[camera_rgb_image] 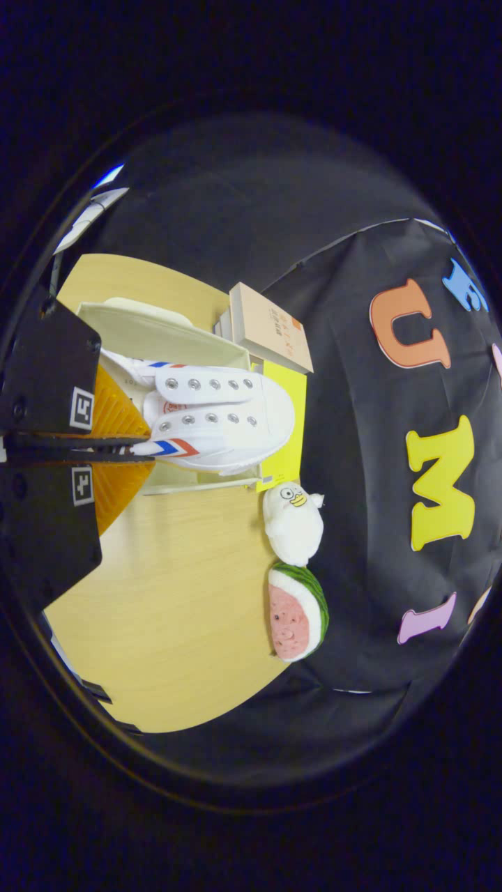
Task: Open the storage box then place both shoes into the box .Put the left shoe in first, then the right shoe, with the right side of both shoes facing outward in a uniform manner.
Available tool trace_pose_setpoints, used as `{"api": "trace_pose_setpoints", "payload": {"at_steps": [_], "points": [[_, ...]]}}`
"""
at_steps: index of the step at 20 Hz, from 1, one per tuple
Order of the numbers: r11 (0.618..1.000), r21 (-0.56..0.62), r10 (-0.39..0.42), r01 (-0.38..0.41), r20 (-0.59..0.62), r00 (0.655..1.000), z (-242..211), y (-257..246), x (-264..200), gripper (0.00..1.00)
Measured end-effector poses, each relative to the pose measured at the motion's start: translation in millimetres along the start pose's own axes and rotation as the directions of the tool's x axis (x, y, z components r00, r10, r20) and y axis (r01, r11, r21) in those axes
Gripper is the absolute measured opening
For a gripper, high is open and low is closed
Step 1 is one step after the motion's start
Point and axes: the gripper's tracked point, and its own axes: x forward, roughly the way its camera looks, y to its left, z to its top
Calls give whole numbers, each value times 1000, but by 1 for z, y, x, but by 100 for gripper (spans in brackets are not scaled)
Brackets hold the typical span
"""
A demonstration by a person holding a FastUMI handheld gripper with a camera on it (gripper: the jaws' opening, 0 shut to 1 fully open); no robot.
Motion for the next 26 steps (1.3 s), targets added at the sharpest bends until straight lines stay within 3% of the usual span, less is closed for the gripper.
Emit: {"api": "trace_pose_setpoints", "payload": {"at_steps": [5, 10, 13, 14, 19, 26], "points": [[996, -7, -86, 87, 25, 996, -9, -4, 19, 5], [996, 5, -92, 92, 33, 995, -19, -2, 32, 10], [996, -16, -88, 90, 93, 992, -13, 0, 23, 35], [995, -18, -95, 98, 126, 988, -9, -1, 17, 35], [993, -61, -78, 98, 275, 958, -3, 0, -31, 93], [998, -26, -43, 60, 432, 901, -6, -16, -95, 99]]}}
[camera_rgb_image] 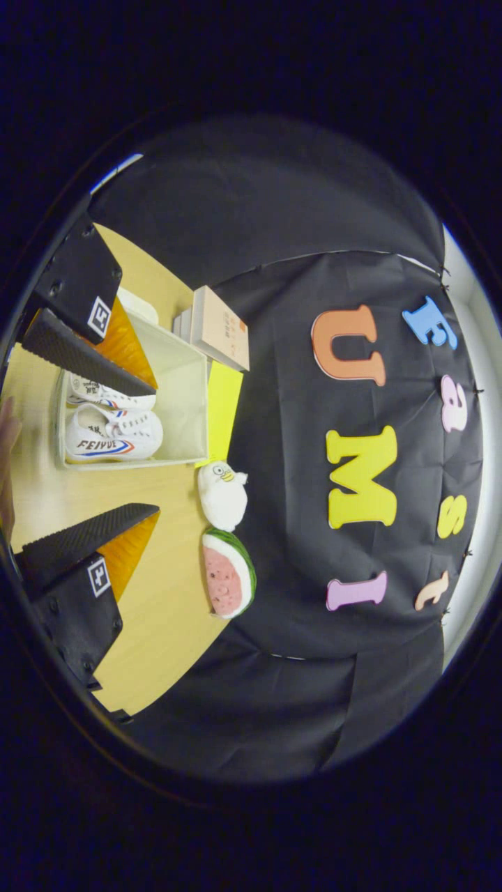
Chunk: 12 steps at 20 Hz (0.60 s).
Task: Open the storage box then place both shoes into the box .Put the left shoe in first, then the right shoe, with the right side of both shoes facing outward in a uniform manner.
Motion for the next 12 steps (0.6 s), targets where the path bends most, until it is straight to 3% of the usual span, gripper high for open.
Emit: {"api": "trace_pose_setpoints", "payload": {"at_steps": [3, 7, 12], "points": [[999, 43, 10, -15, 114, 993, 12, -18, -35, 98], [1000, 2, -18, 18, 263, 965, 18, -44, -83, 99], [993, -101, -20, 54, 312, 950, 16, -58, -120, 100]]}}
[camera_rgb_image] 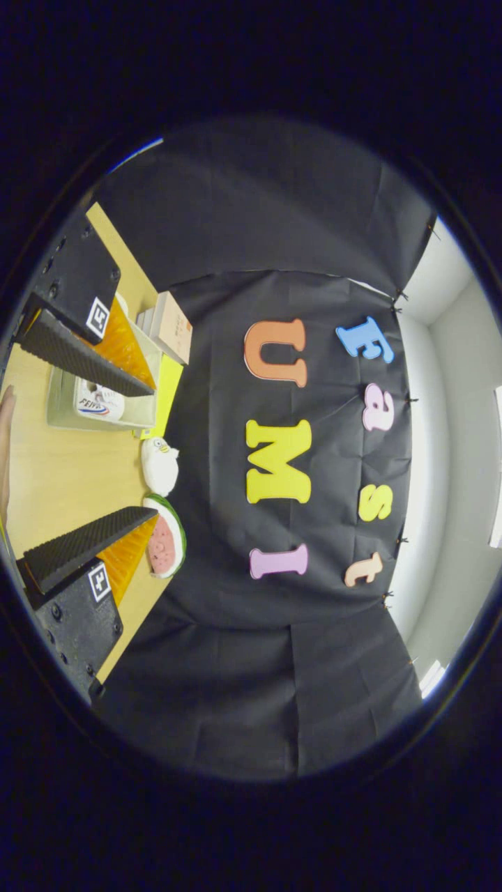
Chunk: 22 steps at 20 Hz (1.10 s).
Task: Open the storage box then place both shoes into the box .Put the left shoe in first, then the right shoe, with the right side of both shoes facing outward in a uniform manner.
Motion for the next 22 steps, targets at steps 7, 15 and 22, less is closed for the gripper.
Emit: {"api": "trace_pose_setpoints", "payload": {"at_steps": [7, 15, 22], "points": [[998, 52, 17, -19, 29, 999, -2, -17, -18, 100], [997, 81, -10, 5, 60, 998, -4, -40, -25, 100], [997, 71, -24, 19, 60, 998, -9, -48, -35, 100]]}}
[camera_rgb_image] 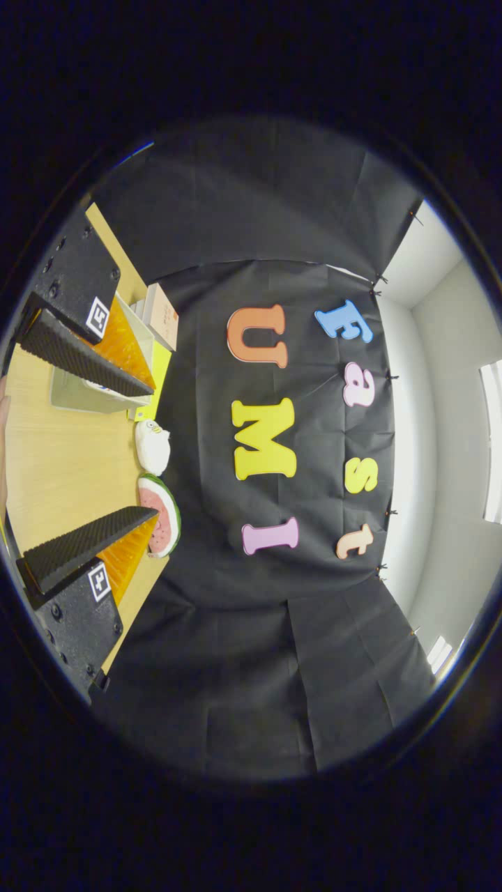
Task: Open the storage box then place both shoes into the box .Put the left shoe in first, then the right shoe, with the right side of both shoes facing outward in a uniform manner.
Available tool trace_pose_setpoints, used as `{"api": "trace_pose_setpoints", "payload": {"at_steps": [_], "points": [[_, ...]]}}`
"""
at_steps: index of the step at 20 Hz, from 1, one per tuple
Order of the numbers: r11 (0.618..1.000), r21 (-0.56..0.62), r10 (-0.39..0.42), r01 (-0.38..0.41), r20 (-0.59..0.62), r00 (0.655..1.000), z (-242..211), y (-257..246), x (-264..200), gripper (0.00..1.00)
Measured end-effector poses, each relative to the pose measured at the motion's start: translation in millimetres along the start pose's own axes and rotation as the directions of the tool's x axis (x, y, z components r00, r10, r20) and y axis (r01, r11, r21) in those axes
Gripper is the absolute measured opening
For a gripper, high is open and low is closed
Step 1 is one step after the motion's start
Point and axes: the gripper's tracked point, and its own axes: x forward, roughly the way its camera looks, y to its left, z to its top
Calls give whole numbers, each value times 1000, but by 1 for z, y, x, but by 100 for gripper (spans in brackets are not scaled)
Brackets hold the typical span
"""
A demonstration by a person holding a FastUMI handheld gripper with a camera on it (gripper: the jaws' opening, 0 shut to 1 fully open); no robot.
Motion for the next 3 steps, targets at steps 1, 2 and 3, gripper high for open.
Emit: {"api": "trace_pose_setpoints", "payload": {"at_steps": [1, 2, 3], "points": [[1000, -12, 2, -2, 9, 1000, 0, -1, -1, 100], [1000, -22, -7, 8, 21, 1000, 1, -4, -1, 100], [999, -28, -16, 17, 33, 999, 1, -6, -3, 100]]}}
